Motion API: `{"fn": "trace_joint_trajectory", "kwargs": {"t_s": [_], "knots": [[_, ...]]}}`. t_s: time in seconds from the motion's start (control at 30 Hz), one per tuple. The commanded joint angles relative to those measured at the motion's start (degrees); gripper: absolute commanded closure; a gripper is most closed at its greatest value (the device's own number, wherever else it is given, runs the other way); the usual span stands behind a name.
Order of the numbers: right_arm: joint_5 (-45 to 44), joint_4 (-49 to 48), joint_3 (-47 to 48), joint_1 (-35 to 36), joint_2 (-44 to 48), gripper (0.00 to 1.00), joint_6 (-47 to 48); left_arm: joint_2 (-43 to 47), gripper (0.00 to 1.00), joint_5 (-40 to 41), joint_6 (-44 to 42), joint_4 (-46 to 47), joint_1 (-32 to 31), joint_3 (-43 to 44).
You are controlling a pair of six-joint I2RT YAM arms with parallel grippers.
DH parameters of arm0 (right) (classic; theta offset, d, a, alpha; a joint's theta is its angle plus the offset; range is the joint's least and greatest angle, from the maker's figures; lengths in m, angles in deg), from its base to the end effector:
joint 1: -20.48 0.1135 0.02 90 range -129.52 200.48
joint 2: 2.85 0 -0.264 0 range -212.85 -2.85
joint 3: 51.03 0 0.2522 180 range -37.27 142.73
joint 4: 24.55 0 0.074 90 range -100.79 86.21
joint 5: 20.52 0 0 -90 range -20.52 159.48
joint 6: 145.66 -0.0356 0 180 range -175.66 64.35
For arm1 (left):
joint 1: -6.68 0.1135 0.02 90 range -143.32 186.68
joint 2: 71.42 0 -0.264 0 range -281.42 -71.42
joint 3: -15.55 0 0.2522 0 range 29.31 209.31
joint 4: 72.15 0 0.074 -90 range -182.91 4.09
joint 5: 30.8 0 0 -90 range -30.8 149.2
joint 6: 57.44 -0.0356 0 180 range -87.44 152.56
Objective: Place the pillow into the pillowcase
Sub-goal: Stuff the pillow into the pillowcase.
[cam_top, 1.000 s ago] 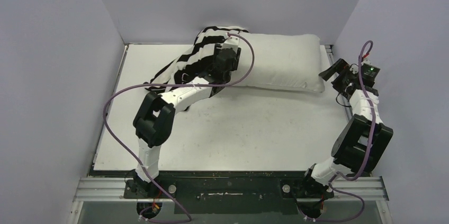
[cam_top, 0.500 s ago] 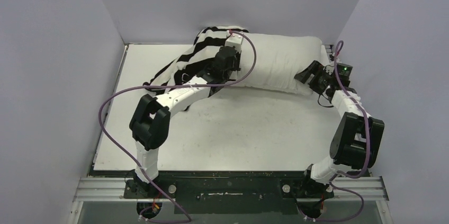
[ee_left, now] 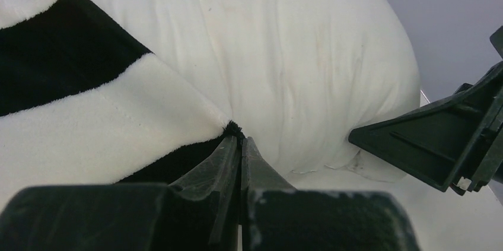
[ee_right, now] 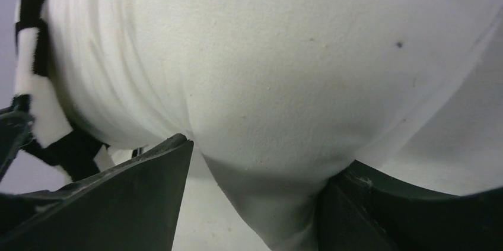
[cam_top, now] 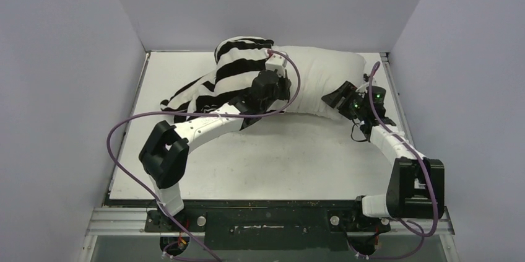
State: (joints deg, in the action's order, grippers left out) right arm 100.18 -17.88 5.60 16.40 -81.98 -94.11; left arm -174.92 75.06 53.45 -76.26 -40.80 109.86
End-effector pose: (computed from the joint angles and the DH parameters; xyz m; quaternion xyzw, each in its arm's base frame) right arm 0.2951 -0.0028 0.2253 0.1767 0.8236 0.3623 0.3990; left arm 0.3018 -0.3147 0.3050 0.0953 0.7756 -0.2558 0.5691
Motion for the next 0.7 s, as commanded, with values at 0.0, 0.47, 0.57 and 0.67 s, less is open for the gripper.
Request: {"fn": "trace_joint_trajectory", "kwargs": {"t_s": [0.0,0.47,0.57,0.67], "knots": [[4.41,-8.33,0.23,7.74,7.54,0.33,-7.24,6.98,1.0,-9.44,4.03,7.39,-3.49,0.73],[-12.6,21.54,10.6,8.51,17.12,0.0,11.71,18.02,0.68,-19.06,7.29,-3.2,11.42,-7.14],[-19.93,23.3,12.53,9.69,16.82,0.0,12.76,19.47,0.53,-21.69,6.68,-7.02,14.86,-7.27],[-23.31,21.25,12.69,12.22,16.86,0.0,13.03,20.23,0.46,-25.42,6.32,-12.64,19.48,-7.33]]}}
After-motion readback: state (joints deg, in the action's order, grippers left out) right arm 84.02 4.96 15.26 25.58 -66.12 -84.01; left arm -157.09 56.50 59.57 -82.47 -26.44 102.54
